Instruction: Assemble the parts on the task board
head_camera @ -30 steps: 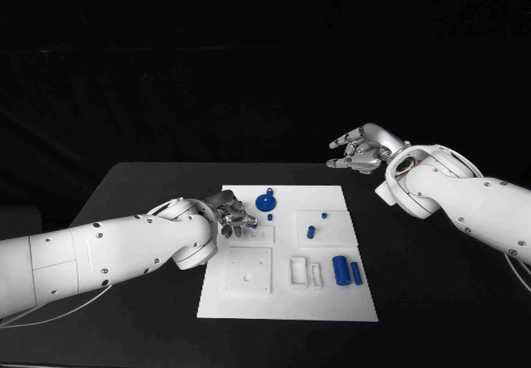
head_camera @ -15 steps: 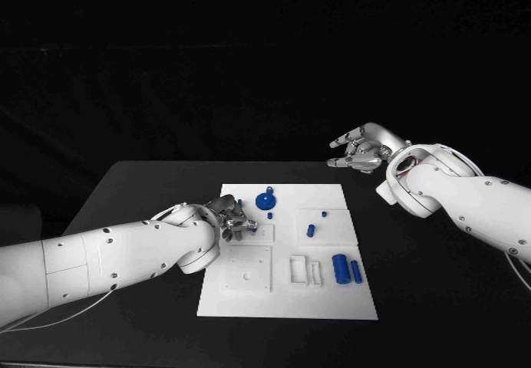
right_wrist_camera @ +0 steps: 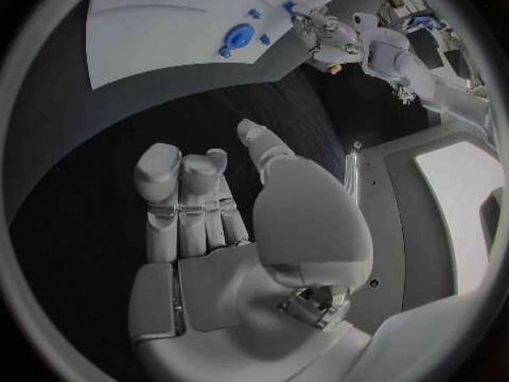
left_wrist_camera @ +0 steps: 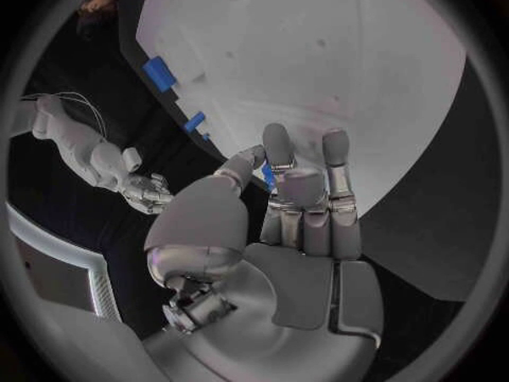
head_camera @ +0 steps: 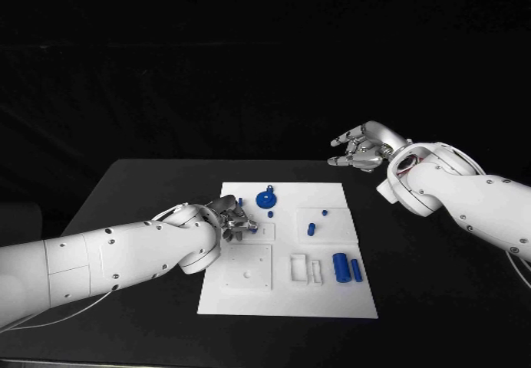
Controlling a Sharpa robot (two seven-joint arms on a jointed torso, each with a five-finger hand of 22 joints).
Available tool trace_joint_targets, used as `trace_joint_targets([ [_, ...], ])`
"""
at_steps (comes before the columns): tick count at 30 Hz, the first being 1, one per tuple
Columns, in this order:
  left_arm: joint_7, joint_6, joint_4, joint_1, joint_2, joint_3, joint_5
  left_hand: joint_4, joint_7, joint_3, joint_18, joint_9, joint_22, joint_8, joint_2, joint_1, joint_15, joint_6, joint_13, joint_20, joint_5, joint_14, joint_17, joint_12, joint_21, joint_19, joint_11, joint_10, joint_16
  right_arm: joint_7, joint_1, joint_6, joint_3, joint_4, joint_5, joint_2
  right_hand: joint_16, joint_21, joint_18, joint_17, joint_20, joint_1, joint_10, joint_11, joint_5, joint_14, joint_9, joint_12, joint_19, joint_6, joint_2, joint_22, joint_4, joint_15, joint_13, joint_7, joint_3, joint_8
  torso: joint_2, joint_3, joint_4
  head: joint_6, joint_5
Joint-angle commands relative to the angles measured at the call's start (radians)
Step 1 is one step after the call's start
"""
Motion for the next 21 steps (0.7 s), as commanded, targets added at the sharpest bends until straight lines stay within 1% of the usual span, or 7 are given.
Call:
trace_joint_targets([
  [1,-0.007,0.028,0.005,-0.002,0.001,0.0,-0.009,0.0,-0.129,0.004,-0.008,0.035,0.018,0.003,0.014,0.022,-0.008,0.215,0.001,0.0,0.006,0.001,0.0,0.006,-0.006,0.007,-0.025,0.027,0.004,0.008,-0.001,0.011,0.001,0.0,0.0,0.0,-0.004,-0.005,0.012,0.0,-0.001,-0.01,-0.002,-0.004,0.005,-0.002,0.001,0.003,0.031,0.006,0.003,0.102,0.002,-0.006,-0.001,0.002,-0.003,0.0,0.0,-0.0003,-0.0003,-0.001,0.0],
  [8,-0.016,0.054,0.006,-0.003,0.001,0.0,-0.016,-0.001,-0.129,0.004,-0.008,0.035,0.018,0.003,0.014,0.023,-0.008,0.214,0.001,0.0,0.006,0.001,0.0,0.006,-0.007,0.007,-0.025,0.027,0.003,0.008,-0.001,0.012,0.001,0.0,0.0,0.0,-0.004,-0.005,0.012,0.0,-0.001,-0.01,-0.002,-0.004,0.005,-0.002,0.001,0.003,0.031,0.006,0.003,0.102,0.002,-0.006,-0.001,0.002,-0.003,0.0,0.0,-0.0004,0.0002,-0.002,0.0],
  [12,-0.022,0.063,0.006,-0.003,0.0,0.0,-0.019,-0.002,-0.129,0.004,-0.008,0.035,0.018,0.003,0.013,0.023,-0.008,0.214,0.001,0.001,0.006,0.001,-0.001,0.005,-0.008,0.006,-0.025,0.027,0.002,0.008,-0.002,0.013,0.001,0.0,0.0,0.0,-0.004,-0.005,0.012,0.0,-0.001,-0.01,-0.002,-0.004,0.005,-0.002,0.001,0.003,0.031,0.006,0.003,0.102,0.002,-0.006,-0.001,0.002,-0.003,0.0,0.0,-0.0005,0.0003,0.0,0.0],
  [21,-0.029,0.073,0.001,-0.003,0.0,0.0,-0.025,-0.001,-0.128,0.004,-0.008,0.034,0.018,0.003,0.014,0.023,-0.007,0.214,0.001,0.001,0.006,0.001,-0.002,0.005,-0.009,0.006,-0.024,0.027,0.002,0.008,-0.003,0.015,0.001,-0.001,0.0,0.0,-0.004,-0.005,0.012,0.0,-0.001,-0.01,-0.002,-0.004,0.005,-0.002,0.001,0.003,0.031,0.006,0.003,0.102,0.002,-0.006,-0.001,0.002,-0.003,0.0,0.0,-0.0003,0.0001,-0.001,0.0],
])
